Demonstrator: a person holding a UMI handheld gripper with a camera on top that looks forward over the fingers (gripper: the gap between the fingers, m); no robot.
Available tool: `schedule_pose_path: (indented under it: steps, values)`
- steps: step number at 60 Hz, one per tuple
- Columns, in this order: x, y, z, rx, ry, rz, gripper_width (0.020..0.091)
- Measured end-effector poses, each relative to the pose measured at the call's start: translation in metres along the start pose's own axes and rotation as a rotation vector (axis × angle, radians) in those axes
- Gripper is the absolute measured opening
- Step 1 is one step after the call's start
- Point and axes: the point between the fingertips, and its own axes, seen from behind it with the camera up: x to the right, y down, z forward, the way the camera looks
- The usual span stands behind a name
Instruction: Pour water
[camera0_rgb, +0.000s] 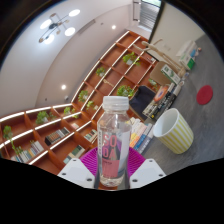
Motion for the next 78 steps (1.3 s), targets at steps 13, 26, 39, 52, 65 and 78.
schedule_pose_path:
  steps: [13,26,39,52,65,78]
  values:
    - [-0.004,-0.029,0.018,0.087,-0.073,0.622,0.0377]
    - [-0.004,-0.038,0.034,0.103,-0.103,1.033,0.0377]
    - [-0.009,-0.052,0.037,0.081,-0.141,1.13,0.0376]
    - [-0.019,-0.052,0.03,0.06,-0.139,1.059,0.0378]
    - [-0.046,-0.087,0.033,-0.015,-0.049,0.241,0.0379]
    - [0.027,-0.18,0.002,0.083,0.301,-0.575,0.0378]
